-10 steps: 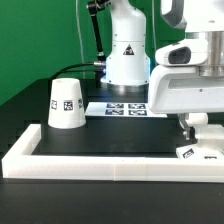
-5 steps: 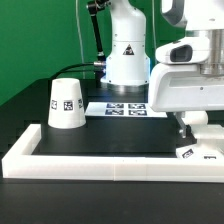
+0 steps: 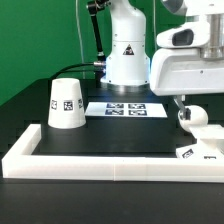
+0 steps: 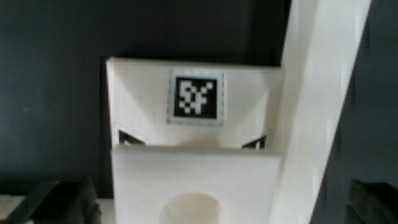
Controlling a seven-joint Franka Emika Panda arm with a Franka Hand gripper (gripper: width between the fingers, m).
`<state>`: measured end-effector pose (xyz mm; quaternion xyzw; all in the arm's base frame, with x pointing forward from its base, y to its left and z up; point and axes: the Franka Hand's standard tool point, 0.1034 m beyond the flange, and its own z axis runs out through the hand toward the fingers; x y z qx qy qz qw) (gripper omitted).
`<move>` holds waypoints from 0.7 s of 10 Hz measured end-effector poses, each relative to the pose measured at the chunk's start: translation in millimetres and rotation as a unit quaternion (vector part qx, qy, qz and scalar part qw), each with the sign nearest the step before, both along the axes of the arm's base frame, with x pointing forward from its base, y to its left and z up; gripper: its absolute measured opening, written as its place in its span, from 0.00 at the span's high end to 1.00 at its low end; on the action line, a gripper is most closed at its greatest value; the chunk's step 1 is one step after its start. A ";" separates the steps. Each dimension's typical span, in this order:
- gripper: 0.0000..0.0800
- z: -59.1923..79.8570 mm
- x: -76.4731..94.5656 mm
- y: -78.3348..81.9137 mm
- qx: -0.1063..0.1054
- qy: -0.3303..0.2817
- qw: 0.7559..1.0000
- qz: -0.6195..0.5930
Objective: Assemble lamp
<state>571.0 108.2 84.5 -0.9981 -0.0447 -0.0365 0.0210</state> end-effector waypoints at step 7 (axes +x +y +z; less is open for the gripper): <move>0.13 0.9 -64.8 8.8 -0.004 0.006 1.000 0.020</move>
Offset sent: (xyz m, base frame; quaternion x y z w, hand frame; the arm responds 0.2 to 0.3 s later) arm -0.0590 0.0086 -0.0039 -0.0030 0.0149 0.0112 0.9998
